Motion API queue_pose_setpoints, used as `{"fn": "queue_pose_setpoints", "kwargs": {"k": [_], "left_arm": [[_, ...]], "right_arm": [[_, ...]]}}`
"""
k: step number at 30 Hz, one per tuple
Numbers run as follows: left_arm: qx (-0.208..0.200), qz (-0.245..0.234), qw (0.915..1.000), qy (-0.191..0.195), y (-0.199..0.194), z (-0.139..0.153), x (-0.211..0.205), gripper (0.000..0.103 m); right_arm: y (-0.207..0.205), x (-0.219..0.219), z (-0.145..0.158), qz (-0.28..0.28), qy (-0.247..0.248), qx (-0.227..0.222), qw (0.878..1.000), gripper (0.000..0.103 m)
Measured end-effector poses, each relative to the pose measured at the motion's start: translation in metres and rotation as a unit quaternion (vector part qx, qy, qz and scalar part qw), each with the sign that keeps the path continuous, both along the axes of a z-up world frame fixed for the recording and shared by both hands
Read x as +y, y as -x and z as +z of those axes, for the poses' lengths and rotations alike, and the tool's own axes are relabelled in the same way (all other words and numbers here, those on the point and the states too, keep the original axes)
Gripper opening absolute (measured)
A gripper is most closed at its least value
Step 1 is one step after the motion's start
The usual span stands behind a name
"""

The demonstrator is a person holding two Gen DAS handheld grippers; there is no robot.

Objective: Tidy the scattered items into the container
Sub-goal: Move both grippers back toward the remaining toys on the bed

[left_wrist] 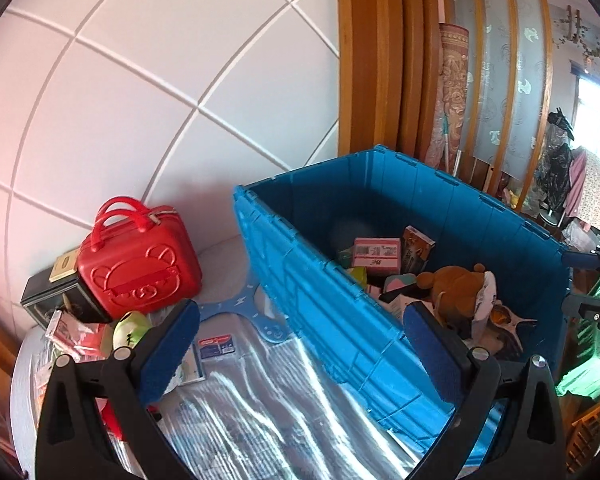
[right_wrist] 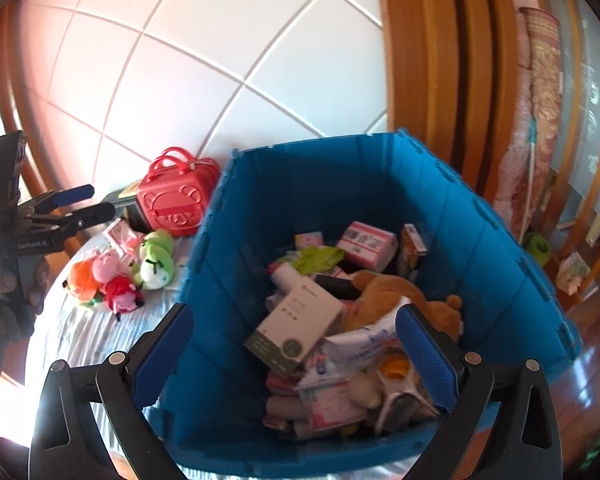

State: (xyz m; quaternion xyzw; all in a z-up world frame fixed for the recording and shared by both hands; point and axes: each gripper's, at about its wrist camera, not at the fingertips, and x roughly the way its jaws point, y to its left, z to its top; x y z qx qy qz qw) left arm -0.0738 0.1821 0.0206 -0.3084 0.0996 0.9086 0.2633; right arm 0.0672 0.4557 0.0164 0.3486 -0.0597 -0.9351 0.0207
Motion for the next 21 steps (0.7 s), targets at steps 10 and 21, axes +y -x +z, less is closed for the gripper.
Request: {"fn": "queue_pose_setpoints", "kwargs": {"k": [10, 21], "left_arm": [[-0.02, 0.095, 0.9951, 0.019, 0.011, -0.027, -0.138, 0.103], [-0.064, 0.154, 0.9845, 0.056, 0.043, -0.085, -0.268, 0.103]], "right_arm": [[0.039, -0.117, -0.004, 0.077, -0.004, 0.004, 0.997, 0.102], [0.097, -0.257, -0.048, 0.145, -0.006, -0.021, 0.989, 0.102]]}}
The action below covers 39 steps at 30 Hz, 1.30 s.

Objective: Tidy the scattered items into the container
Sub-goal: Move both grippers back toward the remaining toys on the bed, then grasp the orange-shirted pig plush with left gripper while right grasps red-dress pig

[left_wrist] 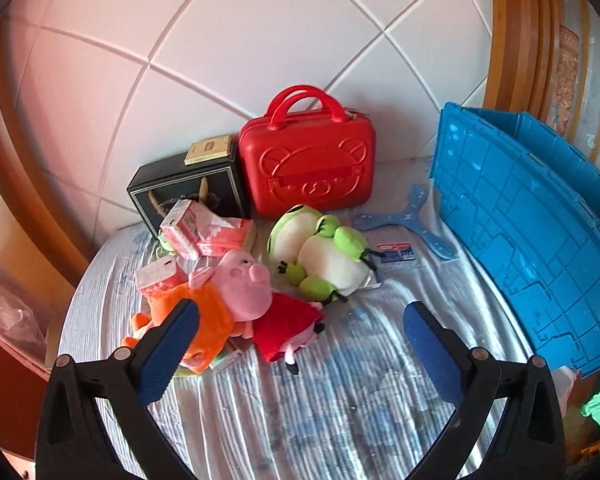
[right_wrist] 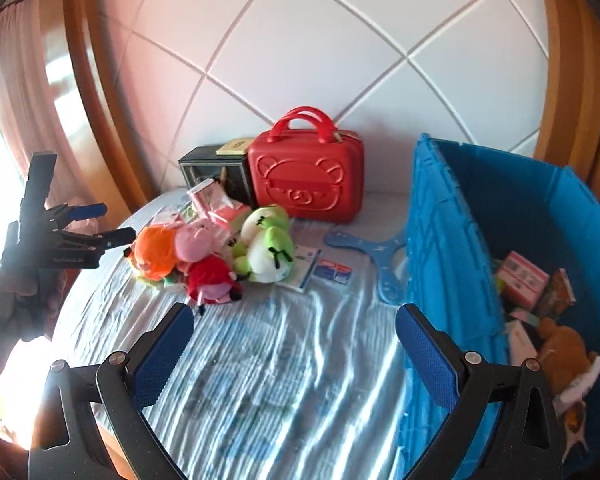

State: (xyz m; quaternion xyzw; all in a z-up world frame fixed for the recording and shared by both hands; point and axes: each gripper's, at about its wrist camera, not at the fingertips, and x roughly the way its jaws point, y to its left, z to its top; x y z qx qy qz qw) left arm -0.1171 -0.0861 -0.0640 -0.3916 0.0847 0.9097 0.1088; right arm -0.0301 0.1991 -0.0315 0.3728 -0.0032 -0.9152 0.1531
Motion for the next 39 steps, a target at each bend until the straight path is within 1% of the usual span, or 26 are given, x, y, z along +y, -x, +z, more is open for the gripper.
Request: {"fn": "queue_pose_setpoints", "kwargs": {"k": [6, 11, 16, 17, 21, 23, 27, 30, 32, 33, 34, 37, 39], "left_arm": [[-0.024, 0.006, 0.9995, 0.019, 0.024, -0.036, -0.046, 0.103], [-0.032, -0.007, 0.9988, 0.037, 0.052, -0.066, -0.072, 0.103], [-0.047, -0.03, 0.9966, 0.06, 0.086, -0.105, -0.091, 0.103], [-0.05, -0.038, 0.9958, 0.067, 0.092, -0.112, -0.093, 0.103], [-0.057, -0.08, 0.9905, 0.096, 0.111, -0.142, -0.094, 0.103], [-0.06, -0.099, 0.986, 0.12, 0.118, -0.156, -0.091, 0.103], [-0.055, -0.129, 0.9747, 0.173, 0.132, -0.182, -0.086, 0.103], [-0.053, -0.133, 0.971, 0.191, 0.143, -0.195, -0.086, 0.103], [-0.047, -0.129, 0.9761, 0.169, 0.148, -0.195, -0.091, 0.102], [-0.048, -0.122, 0.9797, 0.151, 0.151, -0.194, -0.095, 0.097], [-0.049, -0.116, 0.9834, 0.131, 0.152, -0.191, -0.099, 0.091], [-0.043, -0.096, 0.9913, 0.079, 0.149, -0.181, -0.112, 0.082], [-0.035, -0.082, 0.9947, 0.053, 0.141, -0.173, -0.121, 0.081]], "right_arm": [[0.029, -0.06, -0.037, 0.028, -0.012, -0.016, 0.999, 0.102], [0.06, -0.108, -0.084, 0.052, -0.029, -0.045, 0.997, 0.102], [0.092, -0.16, -0.135, 0.077, -0.049, -0.079, 0.993, 0.102], [0.097, -0.169, -0.141, 0.081, -0.052, -0.08, 0.992, 0.102], [0.118, -0.207, -0.17, 0.105, -0.07, -0.087, 0.988, 0.102], [0.129, -0.222, -0.185, 0.116, -0.081, -0.097, 0.985, 0.102], [0.143, -0.237, -0.206, 0.125, -0.094, -0.109, 0.982, 0.102], [0.151, -0.24, -0.219, 0.12, -0.096, -0.12, 0.981, 0.102], [0.156, -0.241, -0.224, 0.117, -0.097, -0.123, 0.981, 0.102], [0.16, -0.243, -0.226, 0.116, -0.098, -0.124, 0.981, 0.102], [0.165, -0.245, -0.229, 0.115, -0.099, -0.125, 0.98, 0.102], [0.179, -0.254, -0.235, 0.116, -0.1, -0.128, 0.98, 0.102], [0.187, -0.26, -0.237, 0.119, -0.1, -0.126, 0.98, 0.102]]}}
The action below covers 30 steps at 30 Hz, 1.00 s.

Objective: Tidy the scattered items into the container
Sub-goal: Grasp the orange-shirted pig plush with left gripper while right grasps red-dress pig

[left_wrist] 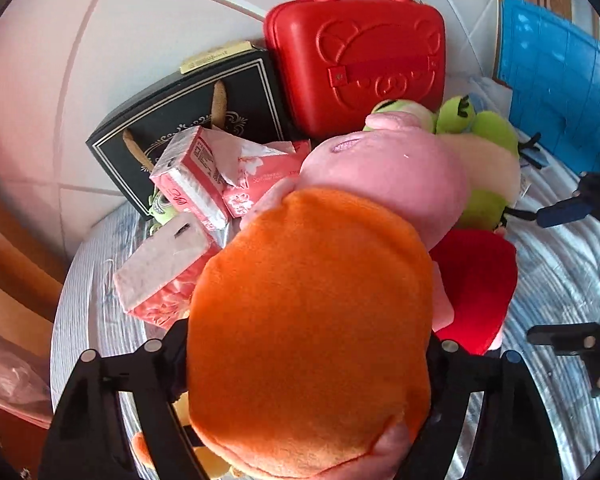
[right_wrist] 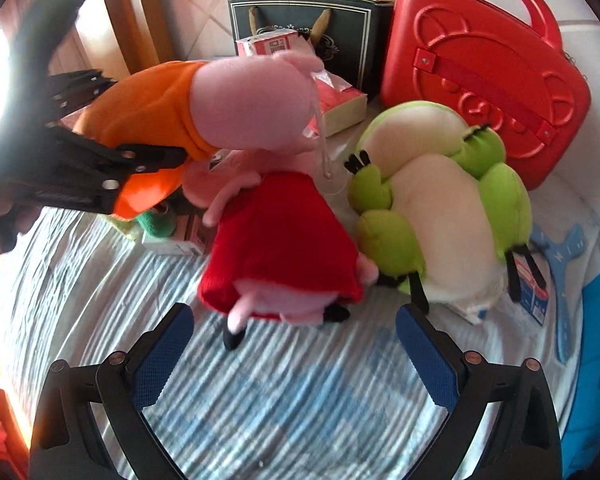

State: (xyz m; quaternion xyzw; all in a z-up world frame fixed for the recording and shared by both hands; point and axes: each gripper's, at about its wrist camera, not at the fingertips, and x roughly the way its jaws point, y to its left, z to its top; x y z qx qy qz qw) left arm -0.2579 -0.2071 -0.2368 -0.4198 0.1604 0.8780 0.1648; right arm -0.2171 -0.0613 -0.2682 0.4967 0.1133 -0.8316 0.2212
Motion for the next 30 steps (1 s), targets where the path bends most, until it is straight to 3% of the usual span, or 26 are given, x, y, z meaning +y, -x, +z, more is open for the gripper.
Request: {"fn": "queue_pose_setpoints", "kwargs": {"k": [5, 10, 16, 18, 20, 22, 30], "left_arm": [[0.02, 0.027, 0.9982, -0.05, -0.03, 0.026, -0.025, 0.081], [0.034, 0.062, 0.9945, -0.078, -0.057, 0.046, -0.051, 0.081], [0.036, 0.092, 0.9919, -0.081, -0.086, 0.054, -0.075, 0.081], [0.035, 0.101, 0.9912, -0.078, -0.093, 0.054, -0.081, 0.081], [0.035, 0.113, 0.99, -0.077, -0.1, 0.054, -0.085, 0.081], [0.035, 0.122, 0.9886, -0.08, -0.103, 0.055, -0.089, 0.081], [0.044, 0.138, 0.9865, -0.078, -0.118, 0.066, -0.076, 0.081]], "right_arm": [[0.02, -0.028, -0.008, 0.026, -0.006, 0.003, 1.0, 0.102], [0.041, -0.057, -0.035, 0.052, -0.05, -0.014, 0.997, 0.102], [0.063, -0.071, -0.076, 0.06, -0.098, -0.052, 0.992, 0.102], [0.062, -0.071, -0.08, 0.059, -0.096, -0.061, 0.992, 0.097], [0.058, -0.068, -0.076, 0.055, -0.09, -0.057, 0.993, 0.08], [0.053, -0.064, -0.069, 0.05, -0.079, -0.056, 0.994, 0.075], [0.014, -0.041, -0.024, 0.031, -0.027, -0.042, 0.998, 0.074]]}}
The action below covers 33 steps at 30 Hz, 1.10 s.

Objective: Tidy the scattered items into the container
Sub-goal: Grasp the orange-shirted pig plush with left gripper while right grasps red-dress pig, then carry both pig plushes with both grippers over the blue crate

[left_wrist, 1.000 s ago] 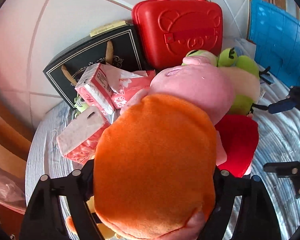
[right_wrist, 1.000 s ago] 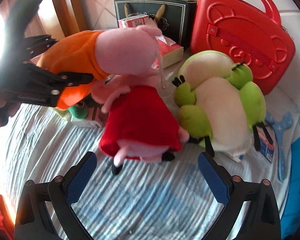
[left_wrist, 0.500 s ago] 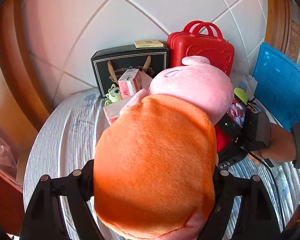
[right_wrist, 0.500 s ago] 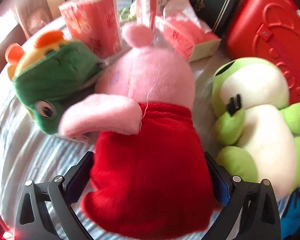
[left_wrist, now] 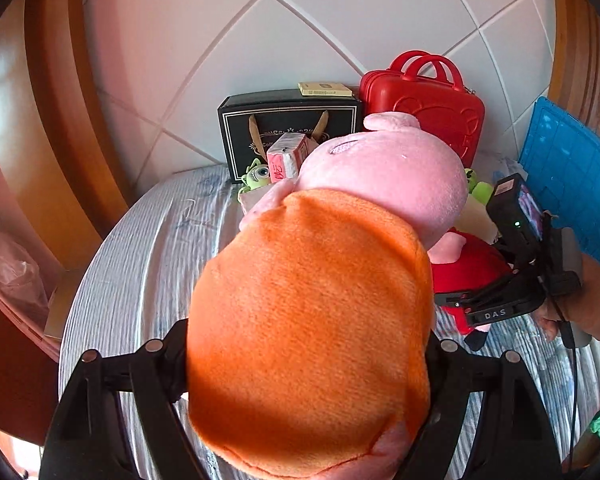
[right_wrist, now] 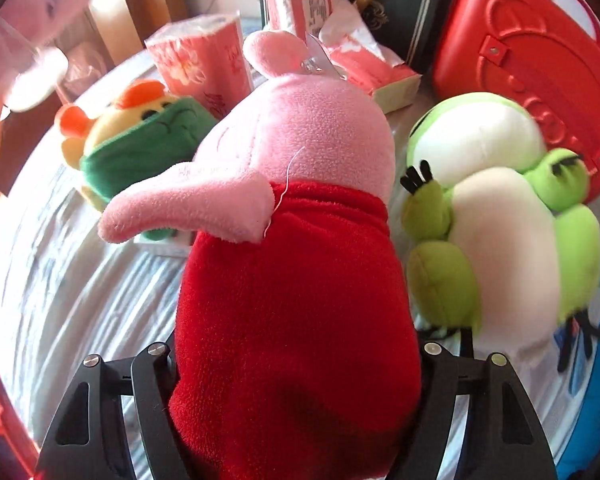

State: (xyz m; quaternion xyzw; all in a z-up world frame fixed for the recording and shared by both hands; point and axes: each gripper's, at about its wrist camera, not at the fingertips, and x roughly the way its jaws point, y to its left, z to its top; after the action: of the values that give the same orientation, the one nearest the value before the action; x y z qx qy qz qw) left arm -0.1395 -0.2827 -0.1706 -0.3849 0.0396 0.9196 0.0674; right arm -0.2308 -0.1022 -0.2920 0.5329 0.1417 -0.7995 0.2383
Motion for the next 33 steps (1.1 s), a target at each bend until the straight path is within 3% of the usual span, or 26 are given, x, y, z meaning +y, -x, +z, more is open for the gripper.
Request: {"fn": "queue_pose_setpoints", "kwargs": {"k": [10, 21, 33], "left_arm": [[0.02, 0.006, 0.9998, 0.005, -0.028, 0.04, 0.03, 0.081], [0.042, 0.011, 0.999, 0.008, -0.059, 0.092, 0.073, 0.081], [0.088, -0.052, 0.9947, 0.009, -0.076, 0.148, 0.173, 0.081]], "right_arm": [[-0.066, 0.064, 0.077, -0.04, 0.065, 0.013, 0.997, 0.075], [-0.147, 0.152, 0.164, -0.052, 0.099, 0.039, 0.993, 0.075], [-0.224, 0.266, 0.26, -0.096, 0.133, 0.102, 0.981, 0.076]]}}
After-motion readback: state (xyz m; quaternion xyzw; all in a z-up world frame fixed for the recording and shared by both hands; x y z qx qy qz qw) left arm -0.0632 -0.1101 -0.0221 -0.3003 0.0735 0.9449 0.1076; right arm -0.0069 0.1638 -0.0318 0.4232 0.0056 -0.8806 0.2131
